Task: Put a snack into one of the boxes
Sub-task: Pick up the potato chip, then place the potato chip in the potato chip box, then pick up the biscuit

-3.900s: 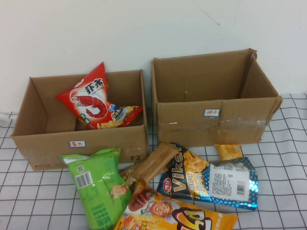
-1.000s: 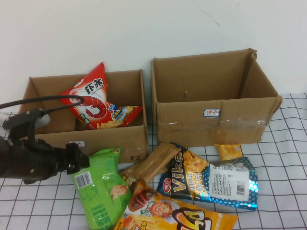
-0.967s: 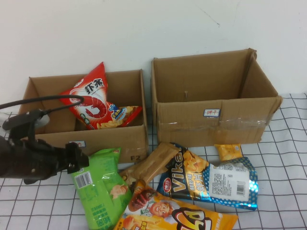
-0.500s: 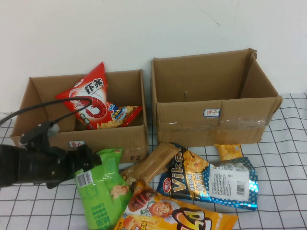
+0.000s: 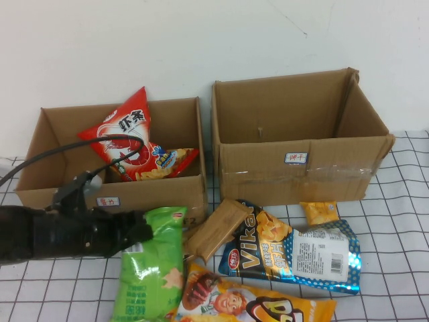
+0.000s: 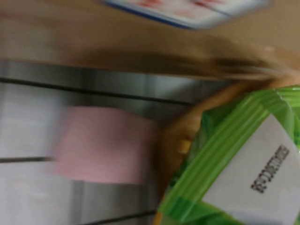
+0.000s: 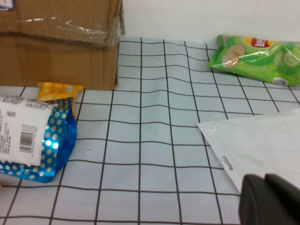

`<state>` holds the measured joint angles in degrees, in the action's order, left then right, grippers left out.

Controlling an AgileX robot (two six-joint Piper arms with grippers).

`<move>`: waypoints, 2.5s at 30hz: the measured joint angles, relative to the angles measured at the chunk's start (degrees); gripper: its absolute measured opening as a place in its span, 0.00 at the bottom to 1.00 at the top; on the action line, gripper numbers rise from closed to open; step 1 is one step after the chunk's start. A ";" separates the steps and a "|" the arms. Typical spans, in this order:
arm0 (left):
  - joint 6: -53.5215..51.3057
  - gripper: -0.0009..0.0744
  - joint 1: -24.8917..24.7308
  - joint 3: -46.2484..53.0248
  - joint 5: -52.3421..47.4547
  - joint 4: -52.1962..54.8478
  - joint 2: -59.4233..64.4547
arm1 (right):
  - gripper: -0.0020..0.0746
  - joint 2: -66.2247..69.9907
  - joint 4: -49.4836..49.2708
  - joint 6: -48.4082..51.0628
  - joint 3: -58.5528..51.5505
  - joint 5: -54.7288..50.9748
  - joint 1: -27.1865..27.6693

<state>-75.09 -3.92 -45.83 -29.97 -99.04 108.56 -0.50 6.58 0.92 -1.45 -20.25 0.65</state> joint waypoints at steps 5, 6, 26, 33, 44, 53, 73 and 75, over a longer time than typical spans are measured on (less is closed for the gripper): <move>-1.47 0.19 0.00 0.11 -7.57 0.68 -2.29 | 0.03 0.00 0.00 0.00 0.00 0.00 0.00; -1.58 0.19 0.00 0.11 -8.27 0.85 -3.40 | 0.02 0.00 0.00 0.00 0.00 0.00 0.00; -15.22 0.12 0.00 -11.90 14.22 1.41 -31.87 | 0.03 0.00 0.00 0.00 0.00 0.00 0.00; -16.65 0.11 0.00 -20.67 15.42 1.05 -22.45 | 0.03 0.00 0.00 0.89 0.00 0.00 0.00; -15.79 0.56 1.12 -24.70 14.83 1.05 -3.33 | 0.02 0.00 0.00 1.03 0.00 0.00 0.00; -4.66 0.59 11.59 -24.96 0.09 1.18 -4.50 | 0.03 0.00 0.00 1.03 0.00 0.00 0.00; 4.81 0.01 19.77 -4.19 -5.97 24.04 -40.50 | 0.03 0.00 -0.39 1.19 0.00 0.00 0.00; 4.19 0.01 18.03 -1.29 -3.74 23.90 -42.87 | 0.03 0.00 -2.71 -0.92 0.00 0.29 0.00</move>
<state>-70.90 14.10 -47.12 -33.71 -75.14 65.70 -0.50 3.87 0.00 -1.45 -19.96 0.65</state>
